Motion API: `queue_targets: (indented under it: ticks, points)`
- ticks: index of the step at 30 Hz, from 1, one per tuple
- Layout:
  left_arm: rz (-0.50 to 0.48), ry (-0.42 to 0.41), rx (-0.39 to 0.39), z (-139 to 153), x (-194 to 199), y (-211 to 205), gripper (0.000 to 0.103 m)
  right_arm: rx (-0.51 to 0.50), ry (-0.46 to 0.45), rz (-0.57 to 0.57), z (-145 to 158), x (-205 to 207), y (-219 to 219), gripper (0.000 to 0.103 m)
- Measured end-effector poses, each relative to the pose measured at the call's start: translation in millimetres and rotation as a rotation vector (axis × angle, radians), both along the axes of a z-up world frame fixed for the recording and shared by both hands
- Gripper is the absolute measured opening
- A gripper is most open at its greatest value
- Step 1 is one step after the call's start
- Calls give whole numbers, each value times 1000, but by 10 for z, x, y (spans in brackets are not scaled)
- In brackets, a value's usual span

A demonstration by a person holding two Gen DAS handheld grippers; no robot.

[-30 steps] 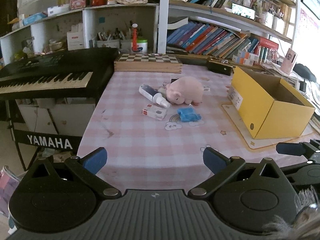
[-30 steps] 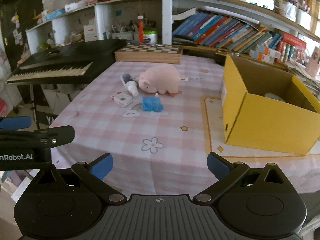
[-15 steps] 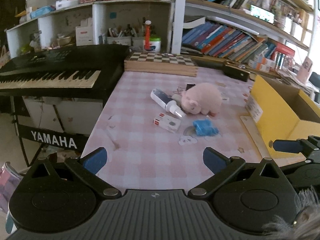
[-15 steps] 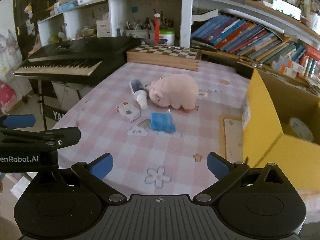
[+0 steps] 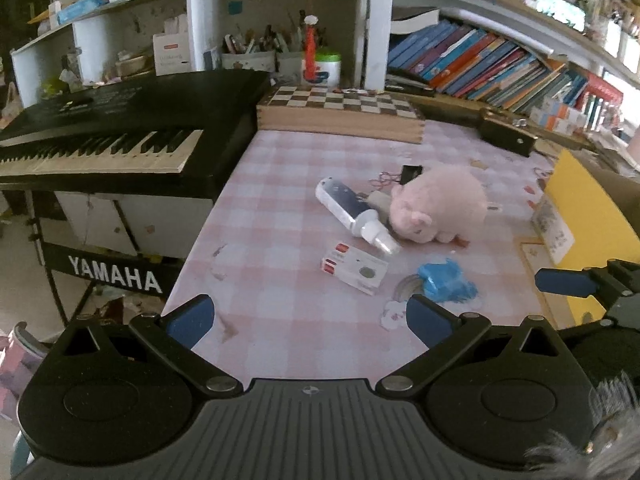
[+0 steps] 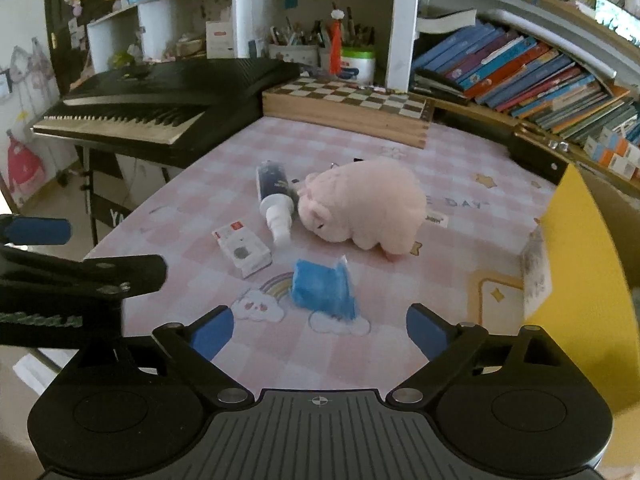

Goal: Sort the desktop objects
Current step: 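Move both grippers toward the blue sponge and white card box, then grasp the blue sponge with the right gripper while the left grasps the white card box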

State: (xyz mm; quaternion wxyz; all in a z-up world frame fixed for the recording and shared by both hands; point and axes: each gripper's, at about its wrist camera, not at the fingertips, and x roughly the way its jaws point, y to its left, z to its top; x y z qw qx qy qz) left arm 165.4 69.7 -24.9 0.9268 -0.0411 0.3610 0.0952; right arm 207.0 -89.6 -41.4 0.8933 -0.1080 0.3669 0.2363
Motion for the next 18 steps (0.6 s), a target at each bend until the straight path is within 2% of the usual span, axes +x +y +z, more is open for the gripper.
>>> queue_targets:
  ticks: [10, 12, 14, 16, 18]
  points:
    - [20, 27, 20, -34, 229, 46, 103, 19, 58, 21, -247, 378, 99, 82]
    - [23, 38, 22, -50, 274, 46, 103, 18, 62, 37, -297, 422, 123, 74]
    - [22, 43, 23, -62, 317, 45, 103, 7, 69, 44, -341, 463, 135, 48]
    - [16, 43, 25, -74, 360, 39, 102, 13, 64, 39, -335, 493, 94, 42]
    - [4, 47, 27, -97, 415, 24, 102, 29, 46, 19, -288, 534, 20, 41]
